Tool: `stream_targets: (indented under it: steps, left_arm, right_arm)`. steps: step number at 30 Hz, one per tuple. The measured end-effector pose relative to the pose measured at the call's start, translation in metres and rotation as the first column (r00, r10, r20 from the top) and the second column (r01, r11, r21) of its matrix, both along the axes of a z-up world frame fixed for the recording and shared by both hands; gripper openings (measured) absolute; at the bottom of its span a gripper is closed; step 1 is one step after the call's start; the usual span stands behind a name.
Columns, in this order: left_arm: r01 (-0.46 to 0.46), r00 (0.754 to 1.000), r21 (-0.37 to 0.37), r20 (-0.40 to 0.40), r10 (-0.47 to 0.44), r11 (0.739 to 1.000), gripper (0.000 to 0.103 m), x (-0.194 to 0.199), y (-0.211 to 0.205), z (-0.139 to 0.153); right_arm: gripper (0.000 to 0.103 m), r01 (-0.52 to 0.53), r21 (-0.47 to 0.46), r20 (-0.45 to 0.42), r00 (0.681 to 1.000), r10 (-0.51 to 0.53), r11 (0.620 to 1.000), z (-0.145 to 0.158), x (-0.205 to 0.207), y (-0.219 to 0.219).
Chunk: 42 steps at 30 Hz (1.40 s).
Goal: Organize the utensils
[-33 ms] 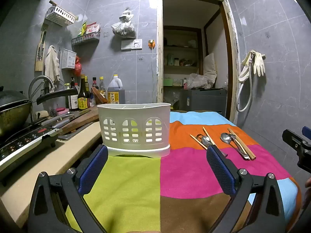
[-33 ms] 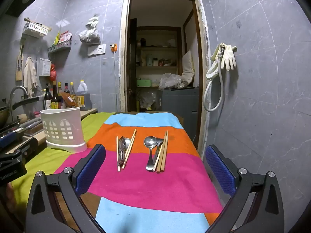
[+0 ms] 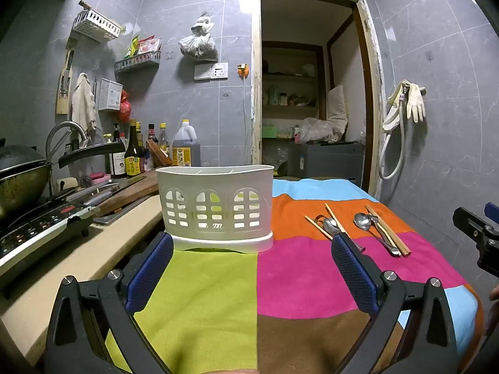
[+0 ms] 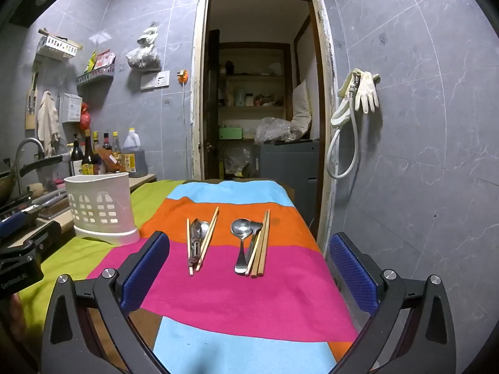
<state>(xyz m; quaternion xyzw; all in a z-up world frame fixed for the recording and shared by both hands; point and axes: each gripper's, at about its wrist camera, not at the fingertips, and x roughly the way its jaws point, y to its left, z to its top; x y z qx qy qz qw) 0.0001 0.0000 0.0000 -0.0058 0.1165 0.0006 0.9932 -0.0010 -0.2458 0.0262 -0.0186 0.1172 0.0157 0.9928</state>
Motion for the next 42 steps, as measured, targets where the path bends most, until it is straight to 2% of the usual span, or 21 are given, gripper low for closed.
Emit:
stream_targets:
  steps: [42]
  left_arm:
    - [0.002, 1.0, 0.0, -0.004, -0.002, 1.0, 0.1, 0.0, 0.0001, 0.0001]
  right_arm:
    - [0.103, -0.003, 0.002, -0.007, 1.0, 0.003, 1.0, -0.0004, 0.0036, 0.0032]
